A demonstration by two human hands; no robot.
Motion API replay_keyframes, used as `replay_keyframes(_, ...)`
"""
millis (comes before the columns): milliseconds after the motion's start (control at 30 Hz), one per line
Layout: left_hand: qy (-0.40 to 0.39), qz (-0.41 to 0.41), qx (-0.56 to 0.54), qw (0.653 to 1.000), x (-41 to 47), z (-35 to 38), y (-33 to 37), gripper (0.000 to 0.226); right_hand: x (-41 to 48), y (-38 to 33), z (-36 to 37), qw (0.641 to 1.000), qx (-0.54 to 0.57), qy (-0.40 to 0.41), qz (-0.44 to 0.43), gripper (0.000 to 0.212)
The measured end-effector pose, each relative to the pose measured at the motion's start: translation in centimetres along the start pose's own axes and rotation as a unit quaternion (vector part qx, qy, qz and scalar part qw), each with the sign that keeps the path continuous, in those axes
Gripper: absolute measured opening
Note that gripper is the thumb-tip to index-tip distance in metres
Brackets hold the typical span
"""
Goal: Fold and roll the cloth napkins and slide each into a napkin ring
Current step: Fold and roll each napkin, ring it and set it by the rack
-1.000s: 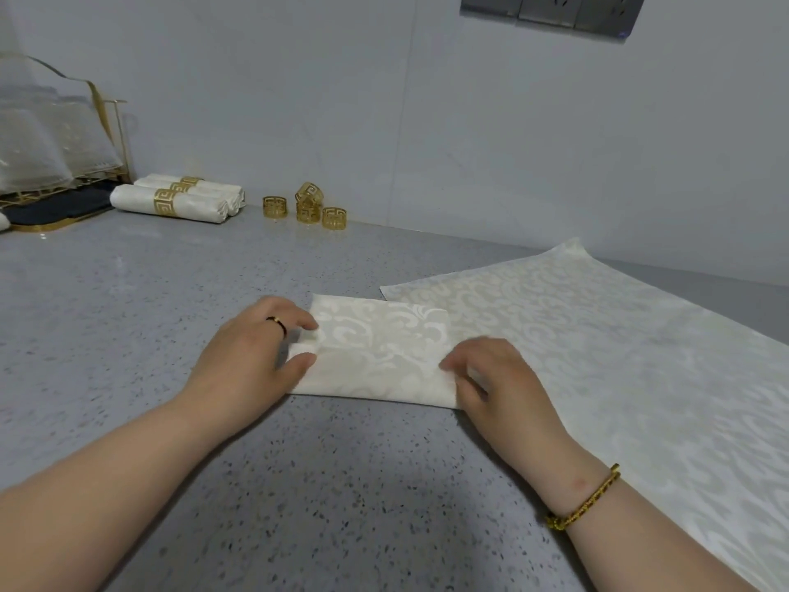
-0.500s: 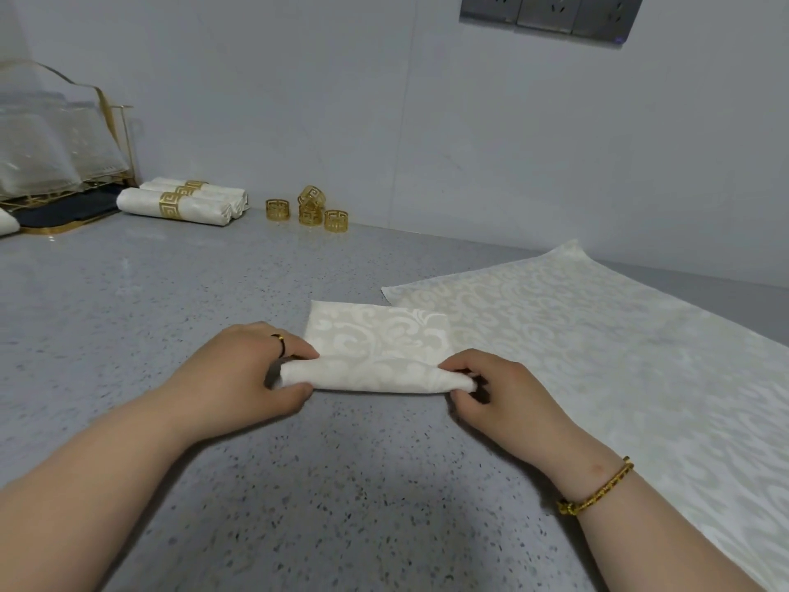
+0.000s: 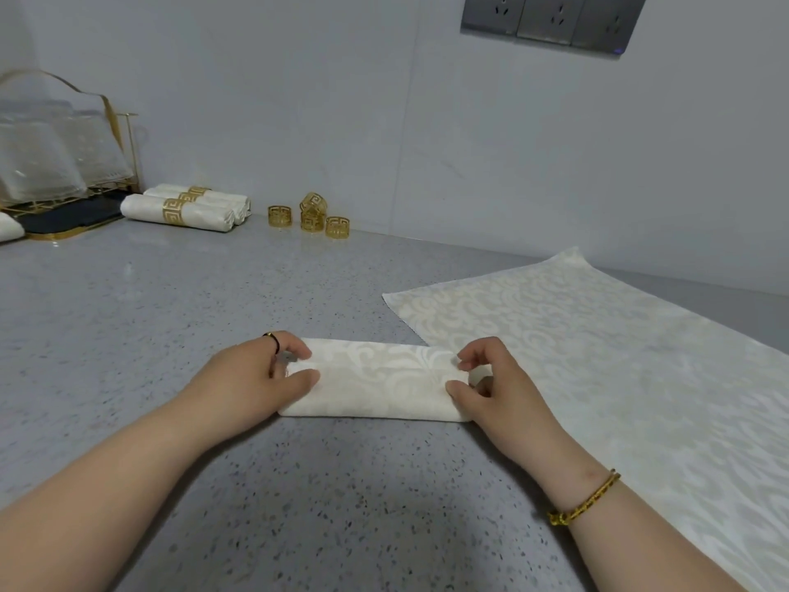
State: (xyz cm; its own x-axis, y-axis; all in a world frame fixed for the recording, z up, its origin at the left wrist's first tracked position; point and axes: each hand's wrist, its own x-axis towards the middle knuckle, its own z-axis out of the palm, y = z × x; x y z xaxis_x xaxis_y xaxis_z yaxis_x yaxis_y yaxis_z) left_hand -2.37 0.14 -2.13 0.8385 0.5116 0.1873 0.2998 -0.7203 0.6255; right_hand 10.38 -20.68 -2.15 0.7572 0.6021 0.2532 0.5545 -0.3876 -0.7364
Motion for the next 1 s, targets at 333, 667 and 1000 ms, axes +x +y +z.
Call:
replay_keyframes(333, -0.030, 0.230, 0.116, 0.966, -0.5, -0.4, 0.1, 0.083, -0.7, 0.1, -2.0, 0.980, -0.136, -0.115, -0.084, 0.026)
replay_keyframes(667, -0.013, 0.184, 0.122, 0.975, -0.4, -0.1, 0.0, 0.087, -0.7, -0.3, -1.8, 0.980, -0.159, -0.110, -0.054, 0.026)
replay_keyframes(1000, -0.134, 0.106, -0.118, 0.978, -0.9, -1.2, 0.2, 0.037, -1.0, -0.9, -2.8, 0.988, 0.008, -0.153, 0.022, 0.009)
